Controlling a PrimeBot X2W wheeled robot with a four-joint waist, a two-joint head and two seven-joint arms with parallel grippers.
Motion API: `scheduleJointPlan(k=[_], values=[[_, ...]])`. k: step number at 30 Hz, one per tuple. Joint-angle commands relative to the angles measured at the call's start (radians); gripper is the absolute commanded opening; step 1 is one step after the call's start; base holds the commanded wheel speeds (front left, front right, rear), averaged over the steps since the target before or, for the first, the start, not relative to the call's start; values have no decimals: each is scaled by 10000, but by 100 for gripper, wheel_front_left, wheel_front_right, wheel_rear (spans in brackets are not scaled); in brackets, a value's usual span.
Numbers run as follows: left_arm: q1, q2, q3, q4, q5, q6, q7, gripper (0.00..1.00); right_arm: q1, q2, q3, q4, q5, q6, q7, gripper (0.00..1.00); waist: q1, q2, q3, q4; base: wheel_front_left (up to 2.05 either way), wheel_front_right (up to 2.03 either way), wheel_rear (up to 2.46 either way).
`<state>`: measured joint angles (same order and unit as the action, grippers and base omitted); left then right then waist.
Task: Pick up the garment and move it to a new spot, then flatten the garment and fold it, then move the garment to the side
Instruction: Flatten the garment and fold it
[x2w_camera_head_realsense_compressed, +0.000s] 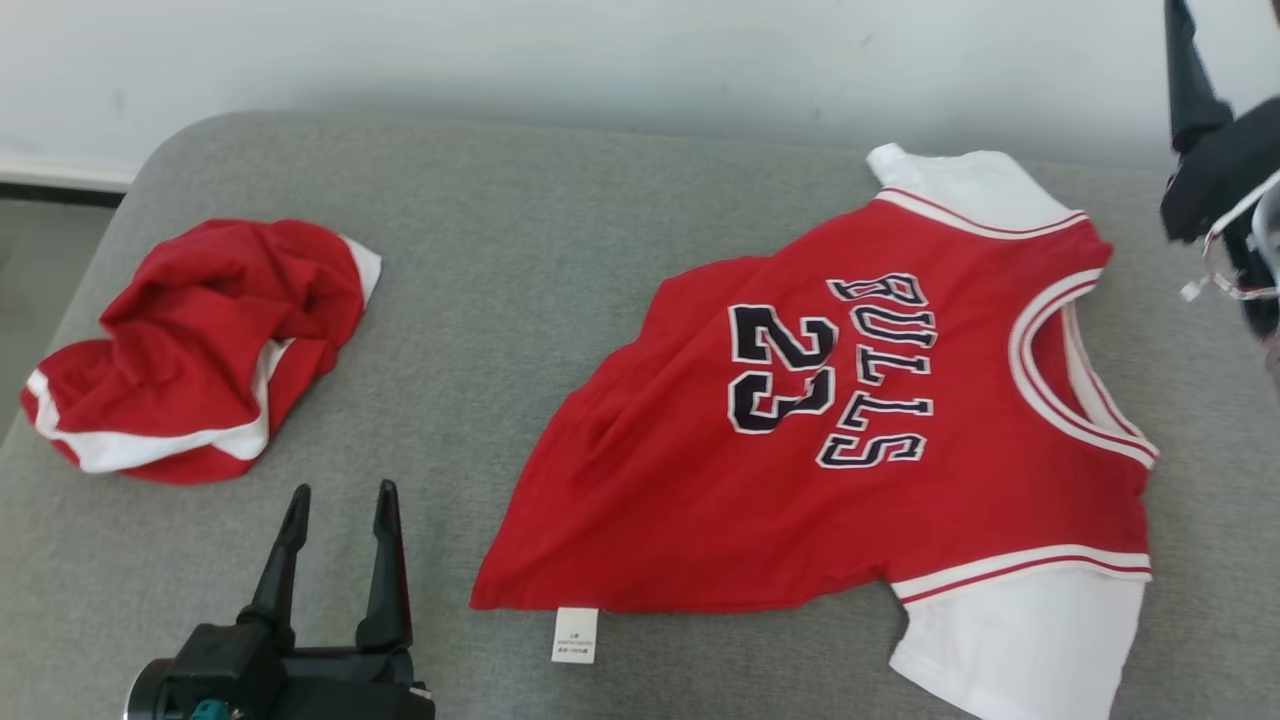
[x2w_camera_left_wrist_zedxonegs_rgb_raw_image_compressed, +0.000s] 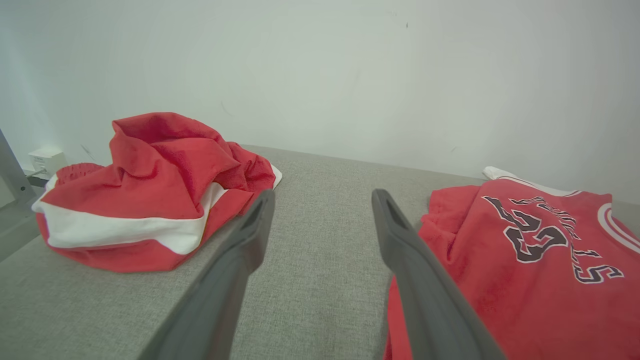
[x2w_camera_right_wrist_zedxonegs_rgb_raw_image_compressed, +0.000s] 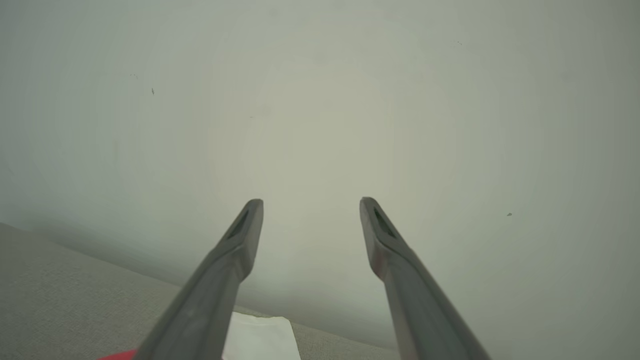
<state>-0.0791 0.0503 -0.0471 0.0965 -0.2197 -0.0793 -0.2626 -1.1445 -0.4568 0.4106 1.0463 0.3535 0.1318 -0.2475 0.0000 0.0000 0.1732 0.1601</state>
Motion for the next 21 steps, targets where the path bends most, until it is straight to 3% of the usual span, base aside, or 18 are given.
scheduleJointPlan(k=[1,5,10,21], values=[[189,4,87,25,110,-18,-33,100,352,-6,-6,-178,166,-24,-78,100,0,0,-387,-440,0,0,0],[358,4,385,-28,230,-88,-32,100,1498,-102,-231,-1227,654,-24,-172,100,0,0,-691,-794,0,0,0],[698,3,702,-74,278,-143,-32,100,3669,14,-1312,-3160,923,-24,-179,100,0,0,-1026,-1204,0,0,0],[995,4,960,-130,345,-137,-32,100,8363,1208,-3587,-6819,186,-24,-165,100,0,0,-1343,-1791,0,0,0]])
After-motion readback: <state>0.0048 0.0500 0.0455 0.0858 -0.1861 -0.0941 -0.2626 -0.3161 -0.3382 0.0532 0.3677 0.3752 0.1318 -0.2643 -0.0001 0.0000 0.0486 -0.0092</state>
